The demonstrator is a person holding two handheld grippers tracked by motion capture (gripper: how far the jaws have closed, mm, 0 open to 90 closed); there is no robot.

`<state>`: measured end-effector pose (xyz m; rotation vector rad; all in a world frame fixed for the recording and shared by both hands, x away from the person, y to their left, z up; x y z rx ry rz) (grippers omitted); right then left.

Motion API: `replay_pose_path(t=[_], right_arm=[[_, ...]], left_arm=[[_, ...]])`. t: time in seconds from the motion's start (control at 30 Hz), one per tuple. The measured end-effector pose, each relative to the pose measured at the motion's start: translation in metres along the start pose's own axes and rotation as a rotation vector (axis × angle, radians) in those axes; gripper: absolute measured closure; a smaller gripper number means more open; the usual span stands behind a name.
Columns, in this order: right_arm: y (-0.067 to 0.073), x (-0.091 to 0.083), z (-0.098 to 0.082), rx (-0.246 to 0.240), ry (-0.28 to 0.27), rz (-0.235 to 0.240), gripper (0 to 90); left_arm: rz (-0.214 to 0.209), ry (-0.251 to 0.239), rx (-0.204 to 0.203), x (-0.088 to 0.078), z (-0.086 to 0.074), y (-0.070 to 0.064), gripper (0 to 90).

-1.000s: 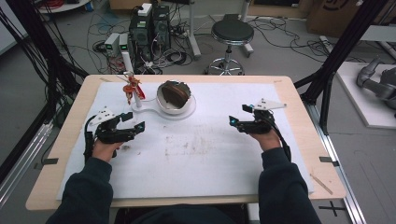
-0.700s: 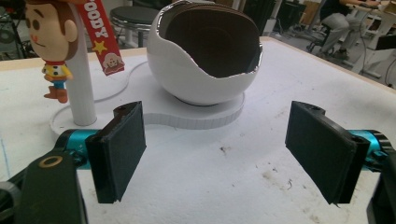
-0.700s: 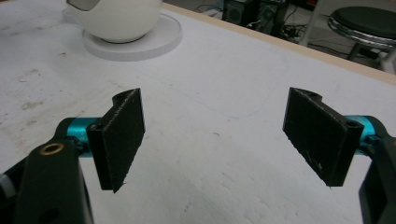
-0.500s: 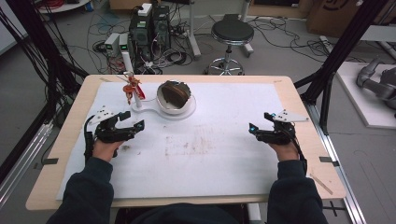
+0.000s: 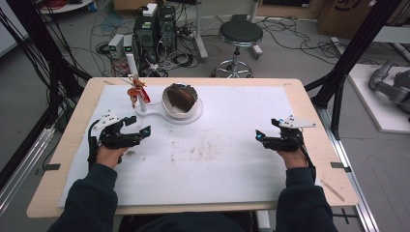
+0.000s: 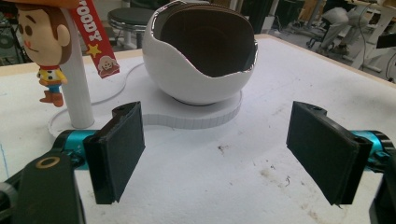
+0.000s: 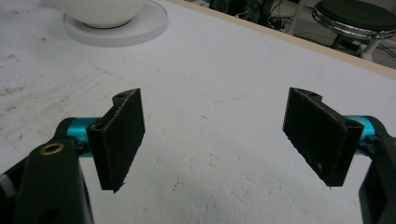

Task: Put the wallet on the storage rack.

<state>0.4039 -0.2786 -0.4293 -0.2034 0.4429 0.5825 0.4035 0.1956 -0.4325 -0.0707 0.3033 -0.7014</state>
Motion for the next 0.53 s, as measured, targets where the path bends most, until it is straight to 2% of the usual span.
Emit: replay_pose_path(t=[0.27,0.53], right_arm=[[0.0005,0.0018,-0.0012,-0.001,0.010,0.002,21.2],[0.0003,0.0011,-0.0001,-0.001,0.000,0.008,21.2]], left_arm=[[-0.006,0.014,0.002,0.0007,-0.0014,-0.0003,19.5],[0.002,0.002,-0.001,-0.0002,-0.0002,0.0012,19.5]])
Point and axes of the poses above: each handheld gripper's, and its own axes: x roughly forward along the jaws, z roughly out of its top, y roughly to its left, the point moved 6 cm from there along x, roughly forward along the jaws, and after that the axes turned 1 degree about -y, right-handed, at the moved point
